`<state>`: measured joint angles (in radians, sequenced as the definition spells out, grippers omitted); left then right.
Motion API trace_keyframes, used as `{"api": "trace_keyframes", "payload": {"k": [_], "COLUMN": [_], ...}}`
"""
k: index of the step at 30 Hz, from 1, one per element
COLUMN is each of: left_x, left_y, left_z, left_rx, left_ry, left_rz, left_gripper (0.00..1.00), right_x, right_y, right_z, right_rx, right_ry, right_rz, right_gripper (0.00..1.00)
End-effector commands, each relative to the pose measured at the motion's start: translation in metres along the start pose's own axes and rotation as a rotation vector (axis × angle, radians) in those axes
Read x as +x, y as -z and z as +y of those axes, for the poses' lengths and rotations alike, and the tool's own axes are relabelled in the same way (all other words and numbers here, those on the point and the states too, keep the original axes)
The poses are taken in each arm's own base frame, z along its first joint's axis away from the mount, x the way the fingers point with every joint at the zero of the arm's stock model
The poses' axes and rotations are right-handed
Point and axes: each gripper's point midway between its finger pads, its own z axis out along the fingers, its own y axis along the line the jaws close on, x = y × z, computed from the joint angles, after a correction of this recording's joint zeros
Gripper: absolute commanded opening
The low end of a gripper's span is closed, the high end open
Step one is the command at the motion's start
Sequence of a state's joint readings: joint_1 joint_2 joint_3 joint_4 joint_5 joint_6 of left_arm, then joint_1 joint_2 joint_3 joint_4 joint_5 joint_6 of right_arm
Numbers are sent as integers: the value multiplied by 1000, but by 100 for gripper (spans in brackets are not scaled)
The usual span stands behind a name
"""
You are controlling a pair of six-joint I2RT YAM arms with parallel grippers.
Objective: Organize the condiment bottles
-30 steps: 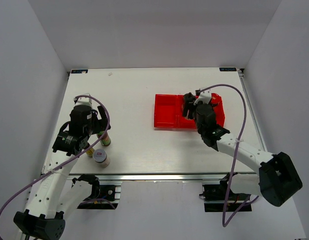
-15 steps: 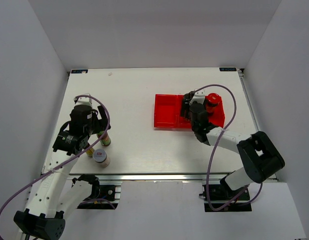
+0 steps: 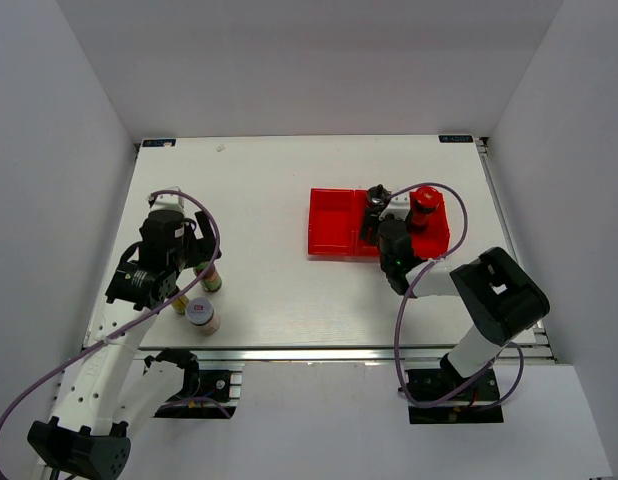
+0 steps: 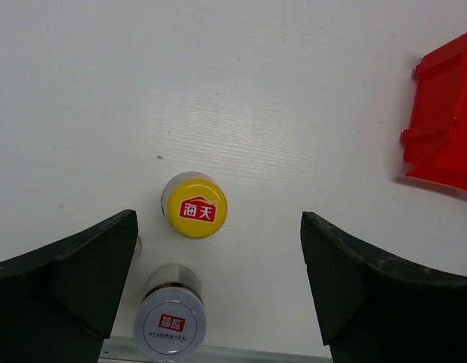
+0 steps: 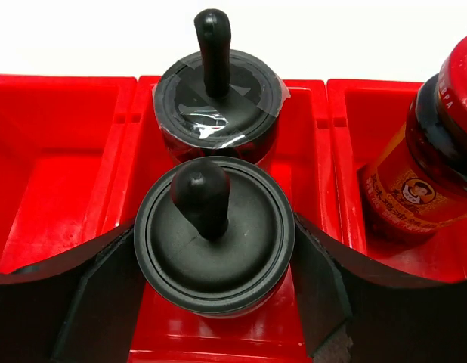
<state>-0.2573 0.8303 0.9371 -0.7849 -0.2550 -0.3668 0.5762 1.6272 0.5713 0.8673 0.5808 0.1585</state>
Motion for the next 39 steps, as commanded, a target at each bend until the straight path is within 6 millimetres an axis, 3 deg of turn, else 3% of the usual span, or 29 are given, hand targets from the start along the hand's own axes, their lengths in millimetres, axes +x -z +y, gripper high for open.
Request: {"api": "trace_keyframes", "payload": {"k": [1,4,7,9,11,12,13,17,24,28,31,36,39], "left_x": [-2,-1,-2,-3,-3,-2,-3,-2,12,13,13,29,26], "left_y": [-1,-2,-1,0,0,0,1,1,-3,-4,-9,-26,-33], "left_z": [3,2,2,0,0,-1,-1,-1,9,21,15,18,16], "left_rx": [-18,-16,-11,-4,1,2,5,6,-73,-154,-125,-169,-171], "left_ry": [3,0,2,4,4,4,5,8,79,132,102,44,19], "left_rz": [-10,-3,-6,-8,-8,-7,-9,-6,42,36,50,149,149], "left_gripper": [98,98,98,98,98,98,98,98,98,98,98,98,98], "right_x": [-36,-36,-39,-55,-48,-61,-53,-56,-79,-78,-77,-78,-78], "right_y": [-1,3,9,14,20,24,29,49,88,96,100,107,113], "right_z": [0,2,4,7,5,8,7,22,50,51,49,40,36], "right_rx": [15,5,-5,-25,-18,-34,-39,-130,-305,-334,-336,-325,-331], "right_ry": [-114,-120,-116,-123,-115,-128,-111,-92,-130,-168,-170,-169,-148], "right_rz": [-125,-89,-32,-34,31,21,70,113,80,68,67,48,34], "right_gripper": [78,89,89,89,89,89,89,89,89,89,89,89,89]}}
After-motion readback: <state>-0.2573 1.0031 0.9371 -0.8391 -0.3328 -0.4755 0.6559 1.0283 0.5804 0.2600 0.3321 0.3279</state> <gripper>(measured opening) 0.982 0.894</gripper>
